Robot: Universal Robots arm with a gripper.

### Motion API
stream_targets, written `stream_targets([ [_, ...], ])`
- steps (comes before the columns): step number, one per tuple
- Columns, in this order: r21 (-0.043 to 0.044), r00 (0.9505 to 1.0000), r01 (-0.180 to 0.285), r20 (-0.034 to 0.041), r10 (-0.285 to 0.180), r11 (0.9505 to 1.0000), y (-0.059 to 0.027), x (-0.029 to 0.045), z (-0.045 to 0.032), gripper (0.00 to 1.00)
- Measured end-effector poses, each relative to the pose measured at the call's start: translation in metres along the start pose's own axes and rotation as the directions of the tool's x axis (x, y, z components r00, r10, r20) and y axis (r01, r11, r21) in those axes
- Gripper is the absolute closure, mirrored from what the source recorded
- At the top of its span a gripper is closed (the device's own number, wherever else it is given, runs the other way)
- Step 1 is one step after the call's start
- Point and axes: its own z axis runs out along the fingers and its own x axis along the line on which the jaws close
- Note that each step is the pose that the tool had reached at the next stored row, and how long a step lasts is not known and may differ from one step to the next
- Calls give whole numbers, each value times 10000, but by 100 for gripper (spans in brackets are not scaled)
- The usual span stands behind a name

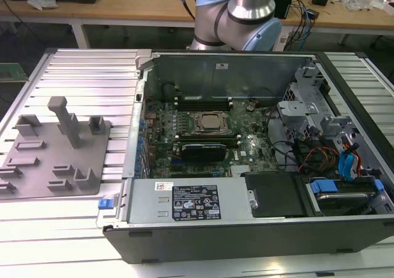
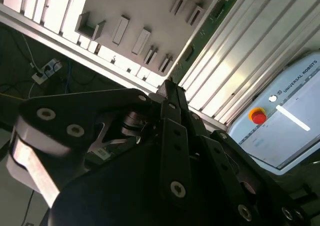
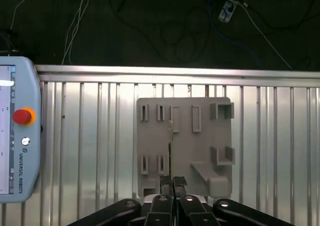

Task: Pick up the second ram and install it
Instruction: 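Pick up the second ram and move it above second insertion slot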

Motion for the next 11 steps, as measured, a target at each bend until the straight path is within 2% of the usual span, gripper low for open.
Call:
stream_targets([
  [3, -1, 10000, -1, 0, 1, 10000, -150, 2, -7, 91],
  [11, 0, 10000, 0, 0, 0, 10000, -390, 7, -19, 91],
])
